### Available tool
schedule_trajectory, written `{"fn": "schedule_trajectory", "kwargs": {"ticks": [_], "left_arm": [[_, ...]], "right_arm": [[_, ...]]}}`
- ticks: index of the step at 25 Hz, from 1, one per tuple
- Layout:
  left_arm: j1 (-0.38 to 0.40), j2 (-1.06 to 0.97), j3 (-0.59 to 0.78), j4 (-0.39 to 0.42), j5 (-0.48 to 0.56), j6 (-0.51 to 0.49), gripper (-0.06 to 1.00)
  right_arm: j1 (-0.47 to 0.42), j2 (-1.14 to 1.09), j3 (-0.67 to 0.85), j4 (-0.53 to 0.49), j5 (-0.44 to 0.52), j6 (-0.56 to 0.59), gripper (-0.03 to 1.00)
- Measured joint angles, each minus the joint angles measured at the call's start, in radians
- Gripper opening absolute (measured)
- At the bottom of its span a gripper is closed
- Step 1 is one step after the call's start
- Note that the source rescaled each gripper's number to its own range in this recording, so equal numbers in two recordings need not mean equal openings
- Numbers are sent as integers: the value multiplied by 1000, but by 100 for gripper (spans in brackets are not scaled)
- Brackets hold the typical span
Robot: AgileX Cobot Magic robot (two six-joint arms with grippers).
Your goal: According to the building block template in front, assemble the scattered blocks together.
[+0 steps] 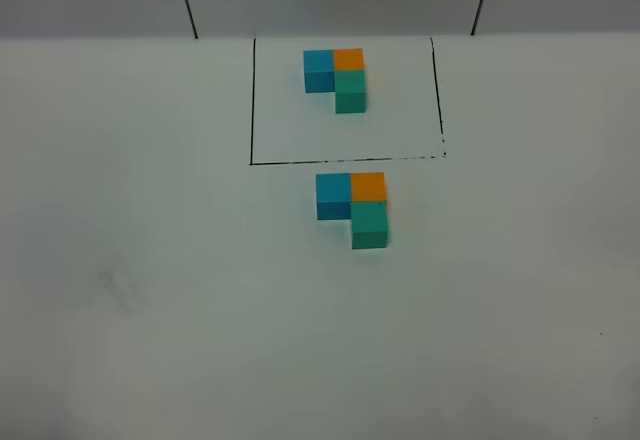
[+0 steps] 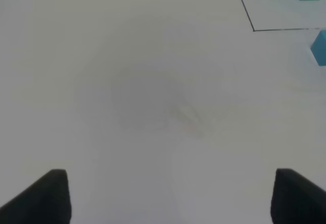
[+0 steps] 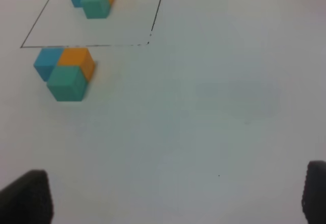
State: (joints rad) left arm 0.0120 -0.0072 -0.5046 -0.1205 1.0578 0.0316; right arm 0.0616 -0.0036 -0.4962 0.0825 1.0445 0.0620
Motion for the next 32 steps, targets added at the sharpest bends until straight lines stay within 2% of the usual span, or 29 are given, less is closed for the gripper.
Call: {"fn": "schedule_trajectory", "kwargs": {"ticks": [10, 16, 21, 27, 32], "left_arm": [[0, 0, 0, 0, 0, 0, 71], [0, 0, 0, 0, 0, 0, 71], [0, 0, 0, 0, 0, 0, 71], [0, 0, 0, 0, 0, 0, 71], [0, 0, 0, 0, 0, 0, 71]], "right_arm": [[0, 0, 0, -16, 1, 2, 99], [0, 0, 0, -16, 1, 2, 94], [0, 0, 0, -16, 1, 2, 86], [0, 0, 0, -16, 1, 3, 71], [-50, 0, 0, -16, 1, 3, 66]]}}
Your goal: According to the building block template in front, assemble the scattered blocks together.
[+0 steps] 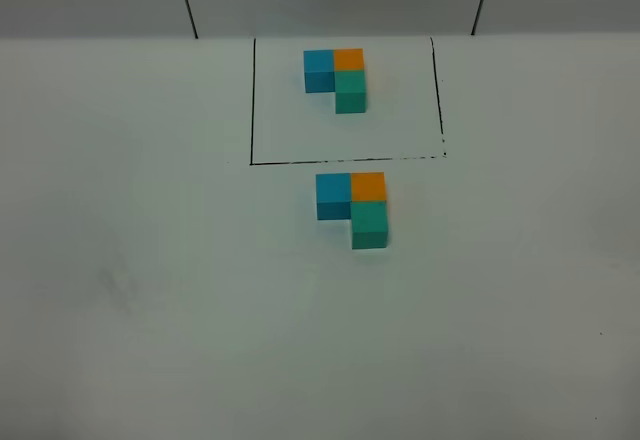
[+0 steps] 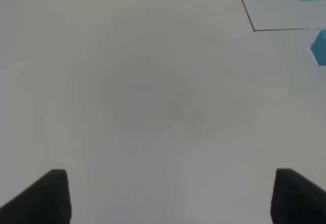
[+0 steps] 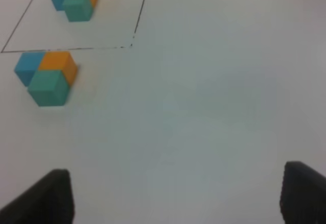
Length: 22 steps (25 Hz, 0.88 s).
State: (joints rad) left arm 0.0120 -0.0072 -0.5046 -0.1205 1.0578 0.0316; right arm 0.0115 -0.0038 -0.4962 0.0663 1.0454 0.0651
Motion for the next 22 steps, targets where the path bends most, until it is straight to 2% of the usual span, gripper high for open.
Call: {"fn": "schedule_trajectory", "kwargs": {"ticks": [22], "left_arm": [[0, 0, 0, 0, 0, 0, 71]], "right_arm": [[-13, 0, 0, 5, 0, 8, 65]]}}
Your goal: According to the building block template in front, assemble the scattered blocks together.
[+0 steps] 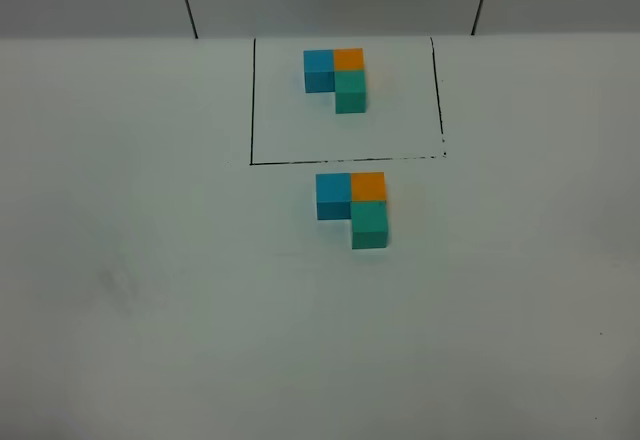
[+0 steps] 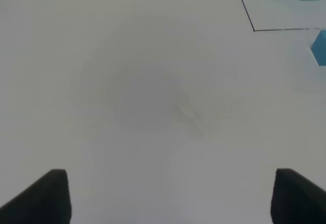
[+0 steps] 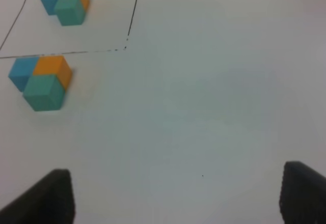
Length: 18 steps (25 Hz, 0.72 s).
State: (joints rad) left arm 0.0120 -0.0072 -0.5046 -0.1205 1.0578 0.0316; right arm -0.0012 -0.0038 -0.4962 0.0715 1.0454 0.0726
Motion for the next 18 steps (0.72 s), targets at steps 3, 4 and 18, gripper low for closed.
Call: {"fn": "schedule_trajectory", "kwargs": {"ticks": [3, 4, 18], "left_arm": [[0, 0, 0, 0, 0, 0, 71], [0, 0, 0, 0, 0, 0, 71], [0, 0, 0, 0, 0, 0, 71]], "right_arm": [[0, 0, 0, 0, 0, 1, 65], [0, 0, 0, 0, 0, 1, 65], [0, 0, 0, 10, 0, 4, 65]]}}
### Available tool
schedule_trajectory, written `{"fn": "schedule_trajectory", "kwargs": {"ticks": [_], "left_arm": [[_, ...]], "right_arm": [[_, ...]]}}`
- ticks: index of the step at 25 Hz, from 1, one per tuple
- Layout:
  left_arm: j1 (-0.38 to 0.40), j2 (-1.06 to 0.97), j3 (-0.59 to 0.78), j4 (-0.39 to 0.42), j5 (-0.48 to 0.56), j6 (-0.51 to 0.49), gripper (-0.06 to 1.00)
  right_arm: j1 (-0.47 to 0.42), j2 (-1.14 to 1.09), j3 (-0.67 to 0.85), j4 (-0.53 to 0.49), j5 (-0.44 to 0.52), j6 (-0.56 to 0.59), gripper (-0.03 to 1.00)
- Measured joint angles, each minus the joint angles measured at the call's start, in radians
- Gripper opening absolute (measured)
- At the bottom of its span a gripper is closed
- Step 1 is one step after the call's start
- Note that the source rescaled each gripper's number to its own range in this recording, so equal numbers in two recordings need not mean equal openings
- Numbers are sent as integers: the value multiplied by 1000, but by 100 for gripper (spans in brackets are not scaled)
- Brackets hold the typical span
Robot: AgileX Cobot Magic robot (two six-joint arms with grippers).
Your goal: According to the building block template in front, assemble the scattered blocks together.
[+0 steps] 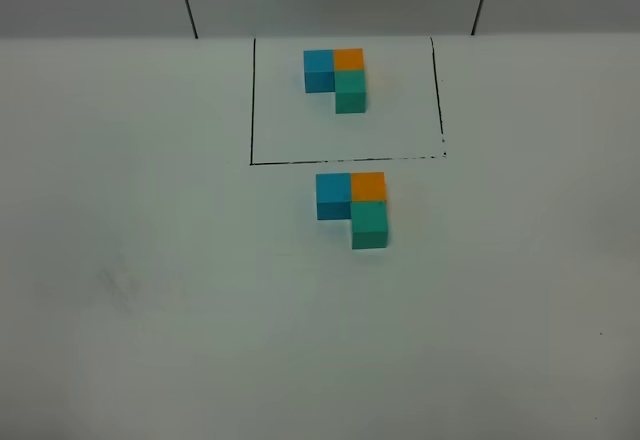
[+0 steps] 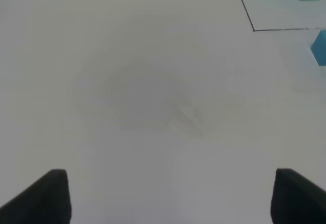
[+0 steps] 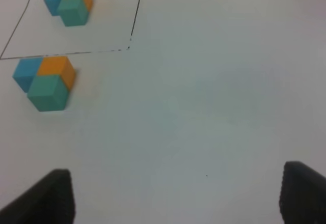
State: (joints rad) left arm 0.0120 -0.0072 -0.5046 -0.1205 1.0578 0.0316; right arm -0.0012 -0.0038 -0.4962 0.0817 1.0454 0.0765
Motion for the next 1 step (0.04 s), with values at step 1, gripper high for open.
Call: {"fn": "schedule_trajectory", "kwargs": {"ticks": [1], "left_arm": [[0, 0, 0, 0, 0, 0, 71]], "right_arm": [[0, 0, 0, 0, 0, 0, 65]]}}
